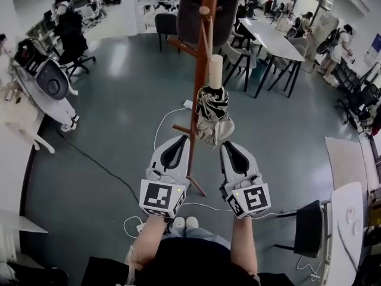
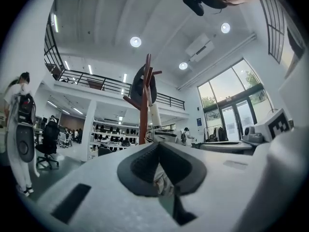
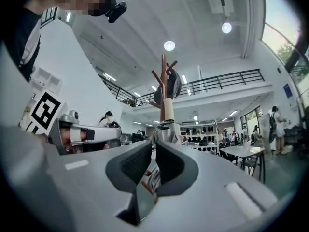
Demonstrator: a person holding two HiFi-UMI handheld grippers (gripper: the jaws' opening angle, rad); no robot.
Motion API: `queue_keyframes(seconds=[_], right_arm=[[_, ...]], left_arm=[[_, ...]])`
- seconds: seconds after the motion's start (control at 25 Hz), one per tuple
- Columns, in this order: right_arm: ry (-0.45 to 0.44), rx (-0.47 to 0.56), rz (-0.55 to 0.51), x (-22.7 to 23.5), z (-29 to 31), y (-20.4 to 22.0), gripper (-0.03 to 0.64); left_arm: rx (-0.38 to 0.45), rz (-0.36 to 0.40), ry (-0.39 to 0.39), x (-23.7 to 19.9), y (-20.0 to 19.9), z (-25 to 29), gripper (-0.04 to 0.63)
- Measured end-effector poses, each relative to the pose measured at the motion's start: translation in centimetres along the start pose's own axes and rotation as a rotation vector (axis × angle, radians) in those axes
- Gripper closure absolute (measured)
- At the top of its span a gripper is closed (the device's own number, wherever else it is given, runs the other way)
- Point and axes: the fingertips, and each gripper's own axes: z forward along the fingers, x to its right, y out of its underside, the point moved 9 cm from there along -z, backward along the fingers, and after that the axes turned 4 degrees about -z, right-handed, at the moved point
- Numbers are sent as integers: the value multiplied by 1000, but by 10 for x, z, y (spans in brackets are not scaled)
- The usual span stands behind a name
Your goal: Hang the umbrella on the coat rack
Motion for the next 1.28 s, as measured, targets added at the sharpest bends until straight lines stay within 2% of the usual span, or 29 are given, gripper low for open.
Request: queue_keyframes(seconds=[0.16,0.56,0.84,1.28], right_arm=[[71,33,37,7,1,-3,606],[161,79,49,10,-3,2,609],[161,73,47,13,-3,4,609],[144,66,20,14,4,3,611]], left_arm=[[10,11,-24,0,-6,3,592],[-12,49,-36,1,-3,3,592],[-28,60,-15,4,-1,7,589],[-35,54,-32,0,-1,12,589]])
